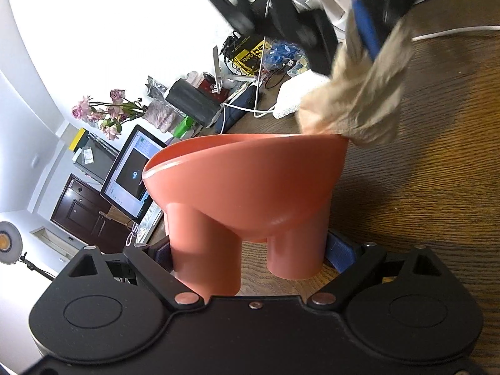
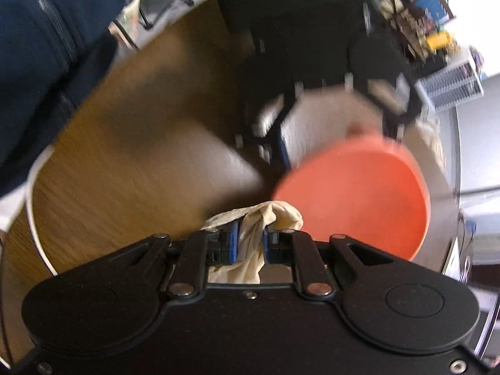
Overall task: Clean bowl
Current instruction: 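Wipe the cloth along the bowl's outer wall with the right gripper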
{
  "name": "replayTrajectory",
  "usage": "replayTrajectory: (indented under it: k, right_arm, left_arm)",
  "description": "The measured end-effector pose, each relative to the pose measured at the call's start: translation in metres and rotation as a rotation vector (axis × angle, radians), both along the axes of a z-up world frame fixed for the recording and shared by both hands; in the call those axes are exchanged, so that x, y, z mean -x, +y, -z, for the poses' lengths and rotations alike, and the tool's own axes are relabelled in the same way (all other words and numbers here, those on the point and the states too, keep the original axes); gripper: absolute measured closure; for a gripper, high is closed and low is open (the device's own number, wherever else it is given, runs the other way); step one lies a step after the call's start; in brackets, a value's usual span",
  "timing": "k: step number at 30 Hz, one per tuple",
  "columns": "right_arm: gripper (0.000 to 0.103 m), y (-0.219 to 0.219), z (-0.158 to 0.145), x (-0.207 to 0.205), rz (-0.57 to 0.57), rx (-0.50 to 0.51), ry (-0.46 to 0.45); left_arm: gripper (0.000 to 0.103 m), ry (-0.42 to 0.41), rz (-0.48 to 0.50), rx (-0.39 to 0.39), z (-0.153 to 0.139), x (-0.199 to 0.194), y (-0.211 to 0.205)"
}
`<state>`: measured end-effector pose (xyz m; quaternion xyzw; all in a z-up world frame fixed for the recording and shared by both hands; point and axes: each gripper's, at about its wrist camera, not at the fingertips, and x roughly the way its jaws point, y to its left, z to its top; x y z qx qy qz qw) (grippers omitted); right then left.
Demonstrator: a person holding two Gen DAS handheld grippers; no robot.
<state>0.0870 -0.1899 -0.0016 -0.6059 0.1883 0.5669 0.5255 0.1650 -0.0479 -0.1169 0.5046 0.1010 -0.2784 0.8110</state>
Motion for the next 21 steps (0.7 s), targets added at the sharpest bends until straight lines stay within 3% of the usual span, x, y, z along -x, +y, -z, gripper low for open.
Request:
replayTrajectory:
  k: [6,21]
  right_arm:
    - [0.087,0.022,-0.035,0.005,-0.051,-0.139,-0.069]
    - [0.087,0.038,-0.049,-0.04,-0.019,-0.206,-0.215]
  left_arm:
    - [0.011,-0.004,0.003,-0.01,0.0,0.001,-0.002]
    - [0.011,-0.007,0.006,-0.016,-0.002,0.001,-0.007]
